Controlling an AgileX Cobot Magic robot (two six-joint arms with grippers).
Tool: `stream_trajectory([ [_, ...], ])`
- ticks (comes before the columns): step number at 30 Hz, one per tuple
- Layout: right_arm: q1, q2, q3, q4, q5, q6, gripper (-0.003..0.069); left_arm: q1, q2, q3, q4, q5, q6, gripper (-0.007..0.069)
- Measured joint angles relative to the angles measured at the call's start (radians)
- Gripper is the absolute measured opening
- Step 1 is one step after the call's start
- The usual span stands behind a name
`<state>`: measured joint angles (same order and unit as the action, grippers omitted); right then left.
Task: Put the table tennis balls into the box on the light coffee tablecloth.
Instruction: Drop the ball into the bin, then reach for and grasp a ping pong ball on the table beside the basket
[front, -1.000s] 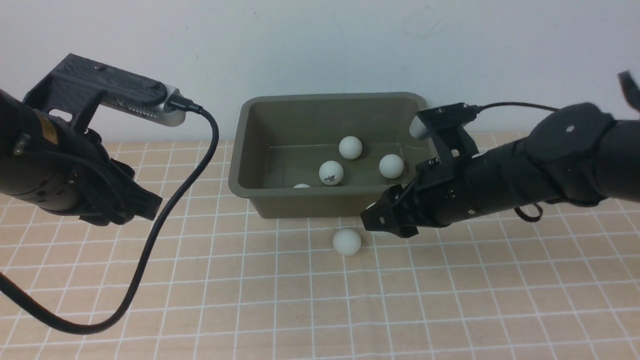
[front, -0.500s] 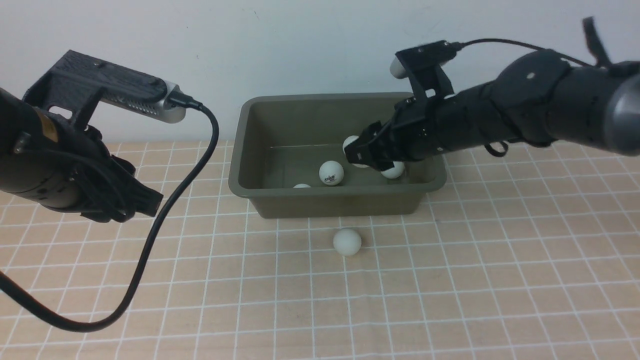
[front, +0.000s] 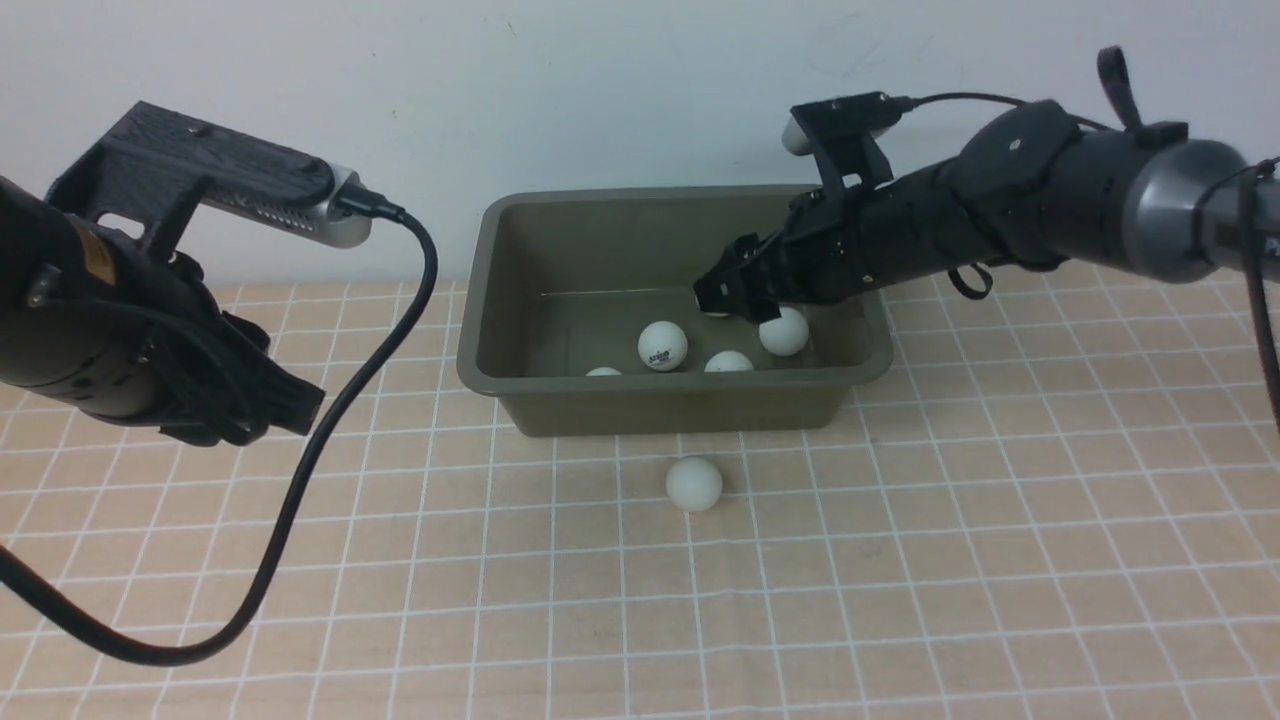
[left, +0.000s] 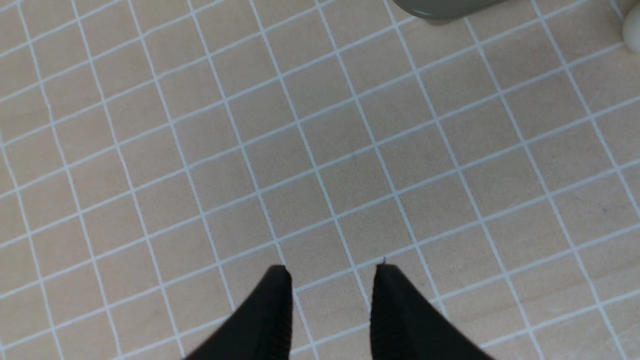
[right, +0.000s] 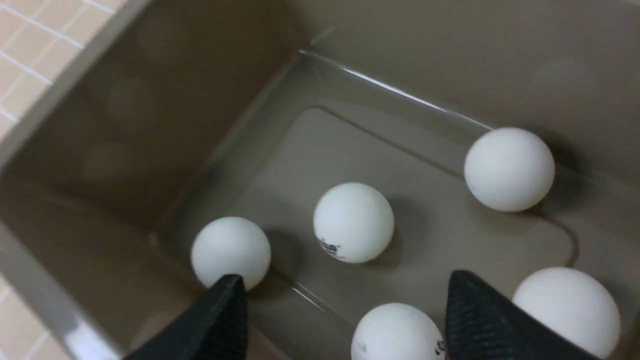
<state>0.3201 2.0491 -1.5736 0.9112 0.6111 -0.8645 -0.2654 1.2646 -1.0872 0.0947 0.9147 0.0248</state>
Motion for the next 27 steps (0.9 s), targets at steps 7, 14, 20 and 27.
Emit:
stream_trajectory([
  [7,0.000,-0.197,-0.001,-0.166,0.057,0.097,0.0448,0.000,0.000,0.000,0.000,0.008,0.000,0.0172],
  [14,0.010,-0.403,-0.001,-0.468,0.249,0.464,0.0400,0.000,0.000,0.000,0.000,0.015,0.000,0.0172],
  [20,0.085,-0.469,-0.001,-0.561,0.399,0.598,0.0399,0.000,0.000,0.000,0.000,0.015,0.000,0.0172],
  [27,0.234,-0.473,0.107,-0.682,0.410,0.734,0.0399,0.000,0.000,0.000,0.000,0.015,0.003,0.0172],
])
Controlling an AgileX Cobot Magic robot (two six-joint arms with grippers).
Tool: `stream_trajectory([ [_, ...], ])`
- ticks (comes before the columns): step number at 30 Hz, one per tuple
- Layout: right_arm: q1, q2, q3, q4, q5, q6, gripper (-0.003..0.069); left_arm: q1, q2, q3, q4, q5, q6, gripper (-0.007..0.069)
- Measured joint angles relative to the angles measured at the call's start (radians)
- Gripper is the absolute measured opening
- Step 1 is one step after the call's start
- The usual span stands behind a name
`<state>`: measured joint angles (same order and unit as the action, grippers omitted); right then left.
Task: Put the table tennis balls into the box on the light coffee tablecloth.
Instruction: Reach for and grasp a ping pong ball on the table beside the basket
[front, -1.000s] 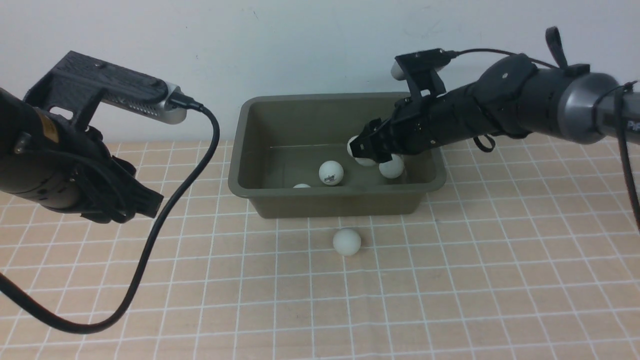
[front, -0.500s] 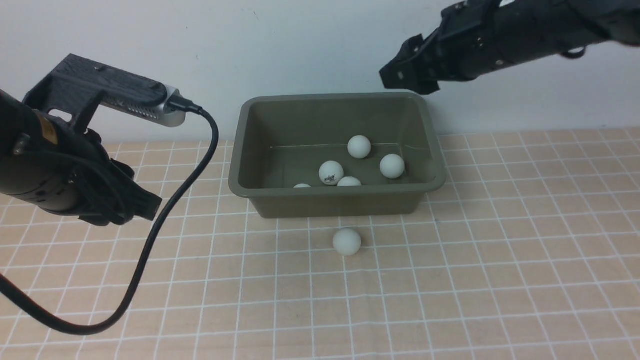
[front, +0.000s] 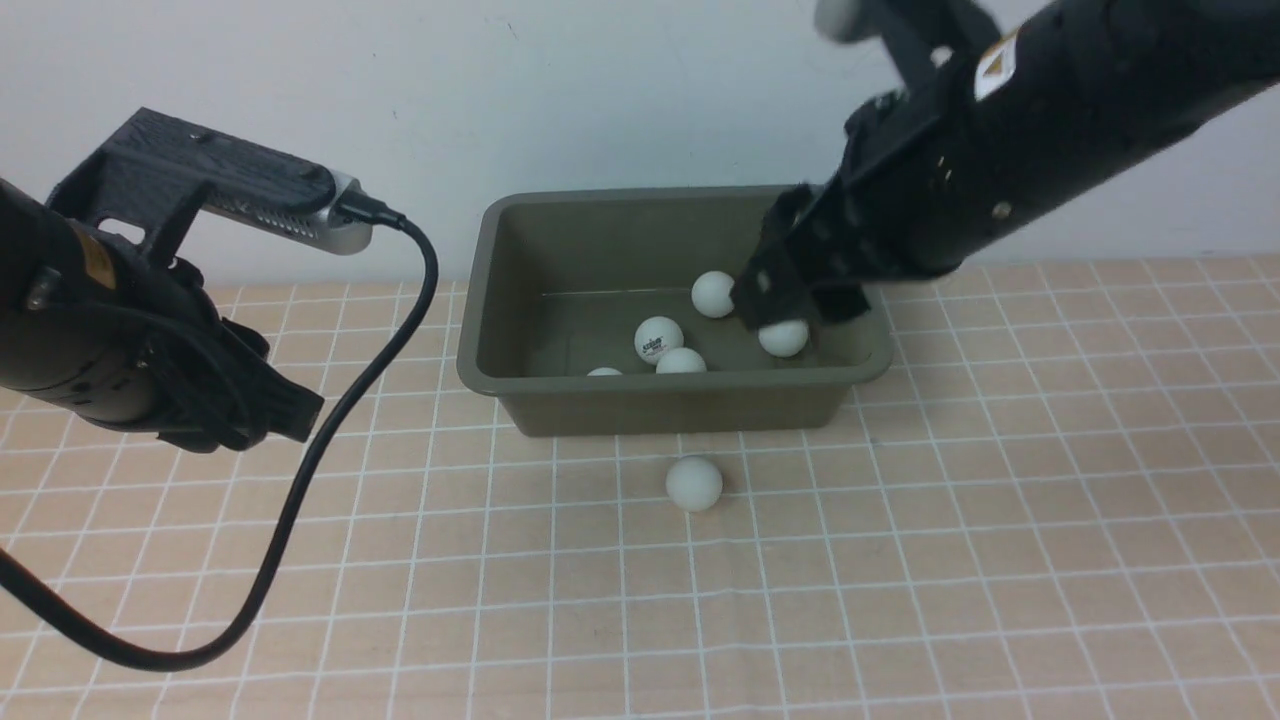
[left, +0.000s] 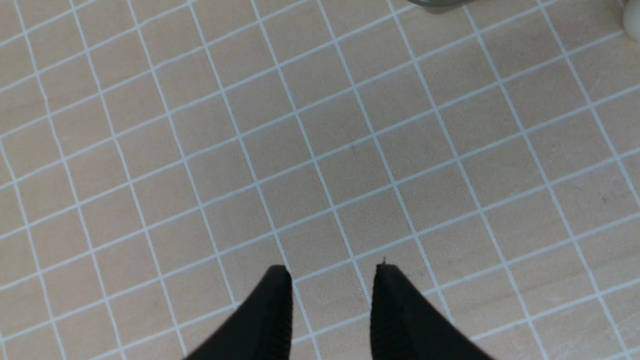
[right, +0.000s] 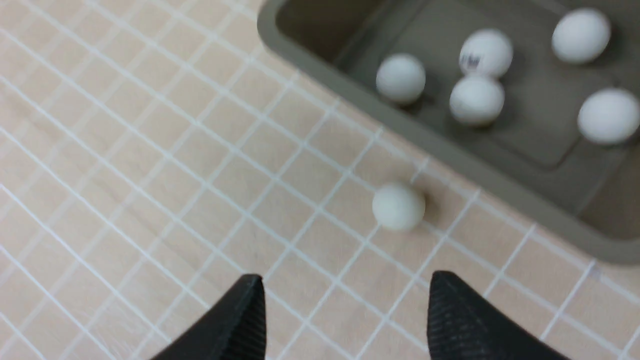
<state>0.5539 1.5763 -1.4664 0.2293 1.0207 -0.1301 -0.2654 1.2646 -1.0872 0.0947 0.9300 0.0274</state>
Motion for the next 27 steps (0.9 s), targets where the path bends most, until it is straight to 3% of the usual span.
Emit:
stream_trajectory([
  [9,0.102,0.000,0.242,-0.209,-0.174,0.251,0.0399,0.000,0.000,0.000,0.000,0.000,0.000,0.0172],
  [17,0.122,0.035,0.310,-0.202,-0.444,0.274,0.0399,0.000,0.000,0.000,0.000,0.002,0.000,0.0172],
  [27,0.122,0.197,0.311,-0.199,-0.597,0.269,0.0426,0.000,0.000,0.000,0.000,0.030,0.019,0.0172],
])
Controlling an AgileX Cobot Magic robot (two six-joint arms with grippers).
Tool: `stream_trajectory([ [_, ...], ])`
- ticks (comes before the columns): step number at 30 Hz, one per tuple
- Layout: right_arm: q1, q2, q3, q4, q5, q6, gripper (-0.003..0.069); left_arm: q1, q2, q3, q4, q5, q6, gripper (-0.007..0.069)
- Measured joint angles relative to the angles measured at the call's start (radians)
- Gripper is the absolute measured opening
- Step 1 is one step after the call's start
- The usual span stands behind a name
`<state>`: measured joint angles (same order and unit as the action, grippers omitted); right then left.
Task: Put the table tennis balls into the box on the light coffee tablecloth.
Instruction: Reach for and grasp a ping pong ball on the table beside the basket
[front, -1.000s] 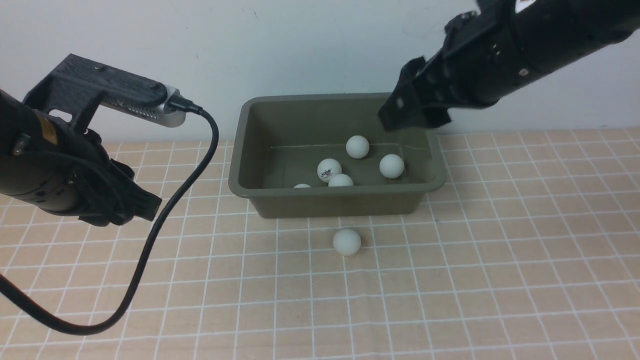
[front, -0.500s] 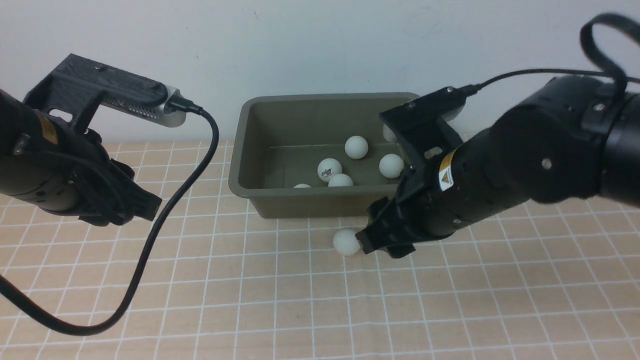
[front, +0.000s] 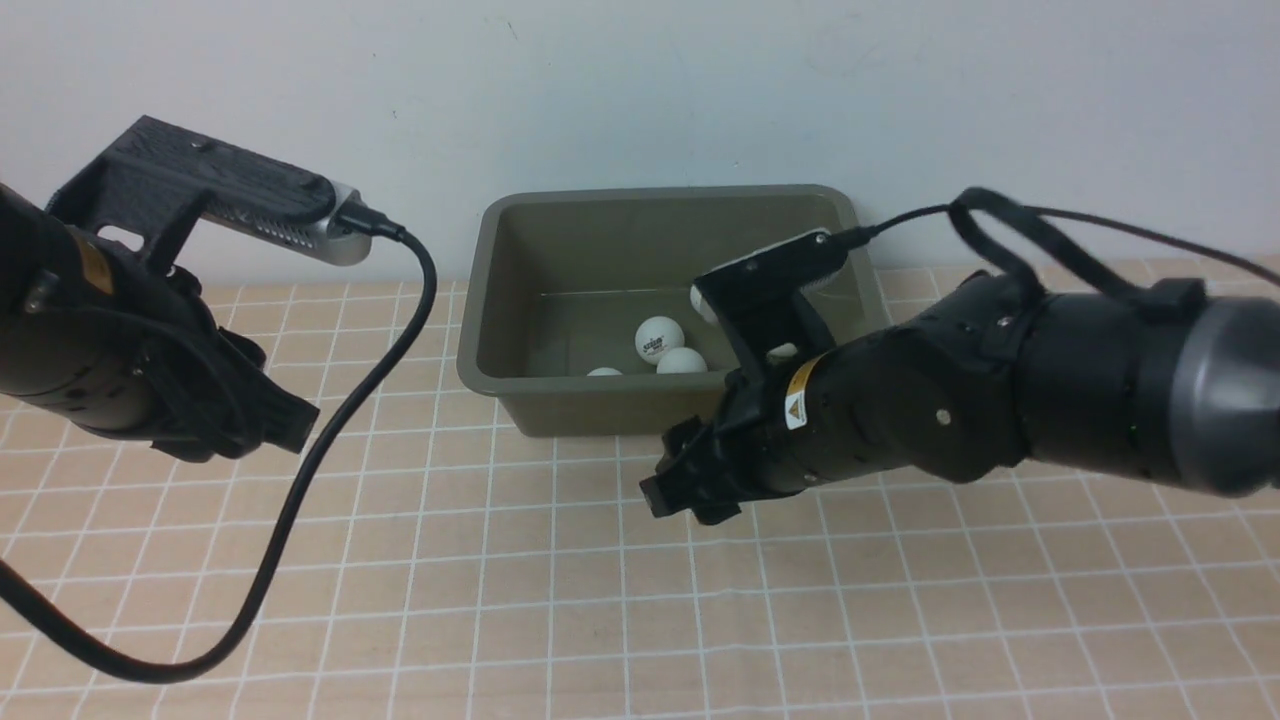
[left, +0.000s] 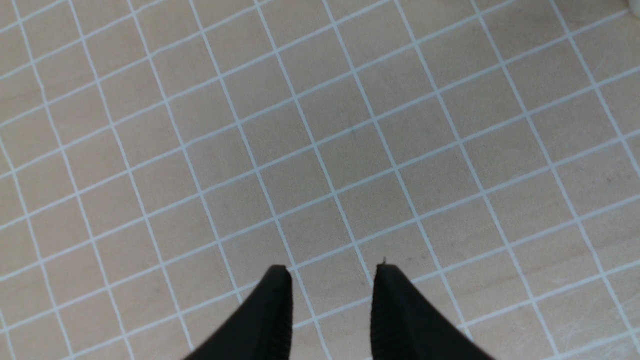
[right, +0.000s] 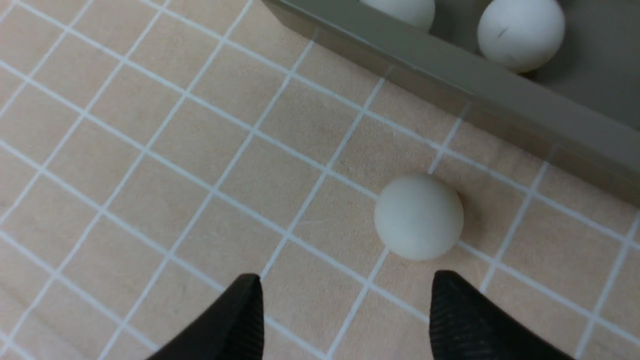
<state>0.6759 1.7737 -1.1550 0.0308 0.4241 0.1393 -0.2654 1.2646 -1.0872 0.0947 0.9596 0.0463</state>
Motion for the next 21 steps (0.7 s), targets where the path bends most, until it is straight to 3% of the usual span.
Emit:
stream_trajectory([
  [6,-0.002,0.049,-0.003,-0.004,-0.047,0.000,0.0505,0.000,0.000,0.000,0.000,0.010,0.009,0.0172],
  [21,-0.054,0.129,-0.010,-0.031,-0.135,0.000,0.0512,0.000,0.000,0.000,0.000,0.027,0.023,0.0172],
])
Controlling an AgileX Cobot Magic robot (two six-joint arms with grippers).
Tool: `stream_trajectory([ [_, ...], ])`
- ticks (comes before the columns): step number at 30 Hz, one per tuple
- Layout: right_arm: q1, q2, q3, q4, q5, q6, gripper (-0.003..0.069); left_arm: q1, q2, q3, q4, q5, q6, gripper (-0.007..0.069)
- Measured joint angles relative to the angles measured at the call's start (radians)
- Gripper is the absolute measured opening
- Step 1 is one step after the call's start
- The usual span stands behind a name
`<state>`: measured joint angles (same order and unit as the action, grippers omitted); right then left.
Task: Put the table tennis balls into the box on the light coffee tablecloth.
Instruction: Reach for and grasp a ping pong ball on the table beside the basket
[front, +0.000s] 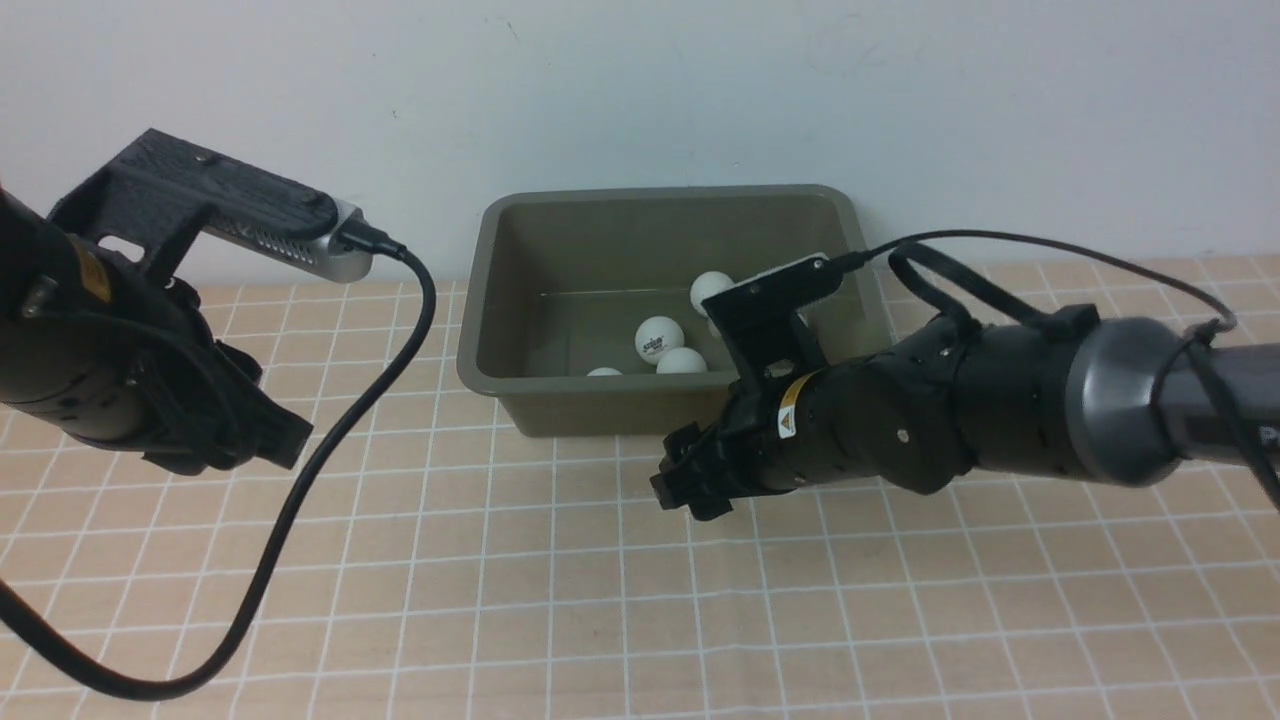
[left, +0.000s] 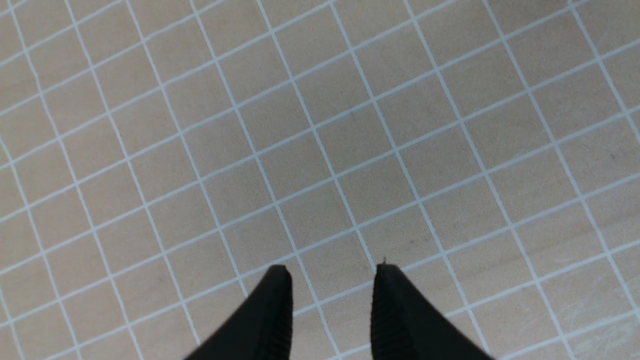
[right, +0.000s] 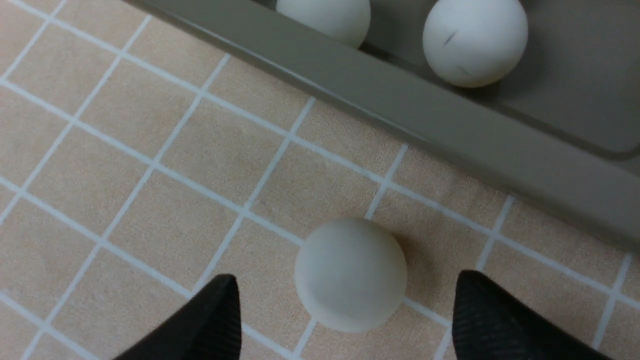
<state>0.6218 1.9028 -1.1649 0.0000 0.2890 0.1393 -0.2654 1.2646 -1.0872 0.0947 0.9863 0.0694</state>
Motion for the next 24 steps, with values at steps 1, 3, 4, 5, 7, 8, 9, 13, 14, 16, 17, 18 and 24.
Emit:
stream_trajectory([
  [1,0.000,0.002,0.000,0.000,-0.009,0.000,0.0512,0.000,0.000,0.000,0.000,0.000,0.001,0.0172],
  [3,0.000,0.003,0.000,0.000,-0.019,0.000,0.0512,0.000,0.000,0.000,0.000,-0.001,0.002,0.0172],
  [4,0.000,0.003,0.000,0.000,-0.021,0.000,0.0512,0.000,0.000,0.000,0.000,-0.001,0.002,0.0172],
  [5,0.000,0.003,0.000,0.000,-0.021,0.000,0.0512,0.000,0.000,0.000,0.000,-0.001,0.003,0.0172],
  [7,0.000,0.006,0.000,0.000,-0.024,0.000,0.0512,0.000,0.000,0.000,0.000,-0.003,0.003,0.0172],
  [8,0.000,0.010,0.000,0.000,-0.028,0.000,0.0512,0.000,0.000,0.000,0.000,-0.003,0.003,0.0172],
  [9,0.000,0.014,0.000,0.000,-0.033,-0.001,0.0512,0.000,0.000,0.000,0.000,-0.003,0.003,0.0172],
  [13,0.000,0.047,-0.002,0.000,-0.035,-0.004,0.0510,0.000,0.000,0.000,0.000,-0.004,0.004,0.0172],
  [14,0.000,0.058,-0.004,0.000,-0.035,-0.004,0.0510,0.000,0.000,0.000,0.000,-0.004,0.004,0.0172],
  [16,0.000,0.070,-0.008,0.000,-0.038,-0.004,0.0510,0.000,0.000,0.000,0.000,-0.004,0.004,0.0172],
  [17,0.000,0.076,-0.012,0.000,-0.040,-0.004,0.0509,0.000,0.000,0.000,0.000,-0.004,0.004,0.0172],
  [18,0.000,0.080,-0.015,0.000,-0.044,-0.004,0.0507,0.000,0.000,0.000,0.000,-0.004,0.004,0.0172],
  [24,0.000,0.094,-0.020,0.000,-0.052,-0.004,0.0478,0.000,0.000,0.000,0.000,-0.004,0.004,0.0172],
])
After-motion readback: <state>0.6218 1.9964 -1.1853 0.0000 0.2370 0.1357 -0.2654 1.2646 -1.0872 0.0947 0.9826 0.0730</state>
